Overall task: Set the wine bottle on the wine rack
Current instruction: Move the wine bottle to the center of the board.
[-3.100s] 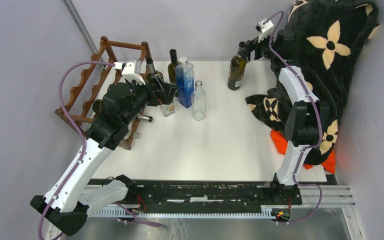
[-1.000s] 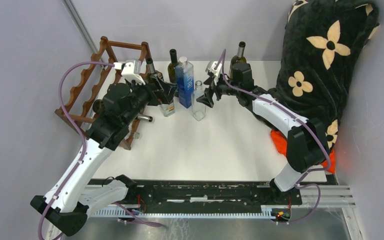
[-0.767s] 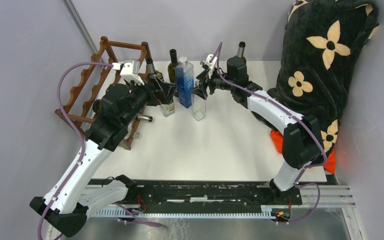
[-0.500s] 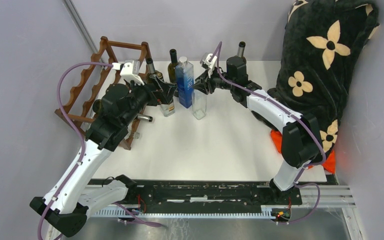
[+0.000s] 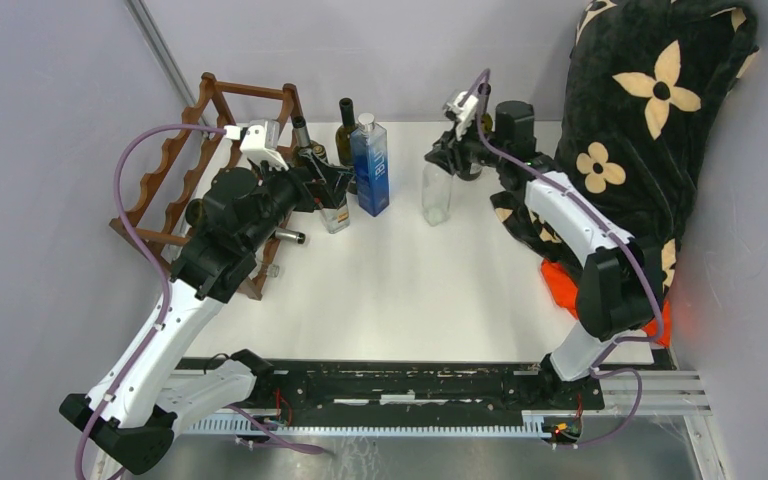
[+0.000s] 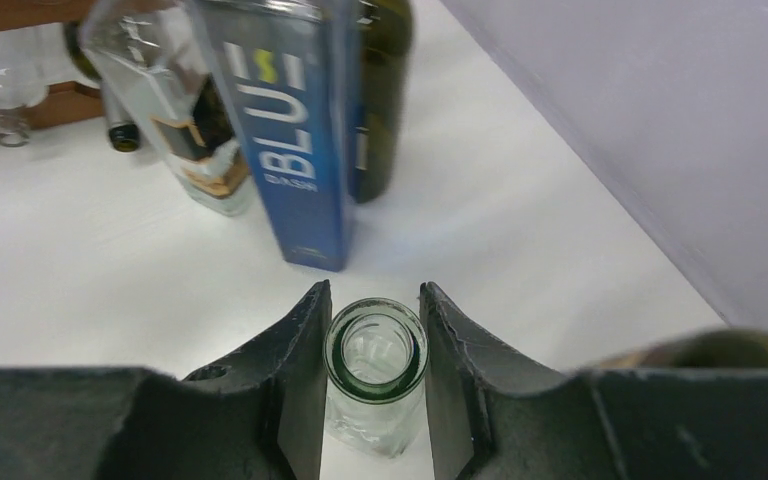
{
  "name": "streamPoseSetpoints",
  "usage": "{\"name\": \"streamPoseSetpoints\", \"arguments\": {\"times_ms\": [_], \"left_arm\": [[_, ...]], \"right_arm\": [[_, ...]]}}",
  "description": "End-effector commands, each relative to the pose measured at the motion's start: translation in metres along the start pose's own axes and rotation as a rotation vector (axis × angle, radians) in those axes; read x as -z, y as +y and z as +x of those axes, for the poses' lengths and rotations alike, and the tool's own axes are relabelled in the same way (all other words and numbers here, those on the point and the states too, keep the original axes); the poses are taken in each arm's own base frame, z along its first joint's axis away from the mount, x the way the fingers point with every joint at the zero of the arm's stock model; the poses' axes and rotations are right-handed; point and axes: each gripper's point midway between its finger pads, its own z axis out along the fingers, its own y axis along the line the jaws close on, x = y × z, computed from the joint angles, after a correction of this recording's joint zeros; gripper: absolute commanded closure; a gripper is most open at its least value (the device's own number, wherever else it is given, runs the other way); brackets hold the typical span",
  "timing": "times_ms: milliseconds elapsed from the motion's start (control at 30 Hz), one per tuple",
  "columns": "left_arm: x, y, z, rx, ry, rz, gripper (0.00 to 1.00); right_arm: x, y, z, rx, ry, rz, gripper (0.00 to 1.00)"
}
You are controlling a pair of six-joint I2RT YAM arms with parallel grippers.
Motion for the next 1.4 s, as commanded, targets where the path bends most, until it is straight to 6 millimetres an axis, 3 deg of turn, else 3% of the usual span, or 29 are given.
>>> {"name": "streamPoseSetpoints", "arguments": {"times_ms": [0, 433, 600, 733, 800, 1000, 1300, 1367], "left_arm": [[0.001, -0.005, -0.015, 0.029, -0.061, 0.015, 0.00], [-0.007, -0.008, -0.014, 0.021, -0.048, 0.031, 0.00], [-0.008, -0.010, -0.015, 0.018, -0.046, 0.037, 0.00], [-0.007, -0.010, -0.013, 0.018, -0.043, 0.037, 0.00], [-0.006, -0.009, -0.013, 0.020, -0.045, 0.035, 0.00], [-0.006, -0.010, -0.014, 0.021, -0.046, 0.038, 0.00], [-0.005, -0.011, -0.015, 0.017, -0.037, 0.039, 0.00], [-0.006, -0.011, -0.014, 0.015, -0.031, 0.038, 0.00]], "right_arm": [[0.045, -0.034, -0.051, 0.066, -0.122, 0.097, 0.94], [0.090, -0.093, -0.015, 0.001, -0.096, 0.249, 0.93], [0.092, -0.101, -0.007, -0.012, -0.091, 0.262, 0.92], [0.090, -0.096, 0.004, -0.024, -0.079, 0.238, 0.88], [0.090, -0.092, 0.006, -0.026, -0.074, 0.219, 0.79], [0.094, -0.094, 0.004, -0.032, -0.068, 0.221, 0.35], [0.119, -0.102, -0.029, 0.059, -0.073, 0.246, 0.02], [0.123, -0.097, -0.039, 0.101, -0.062, 0.223, 0.02]]}}
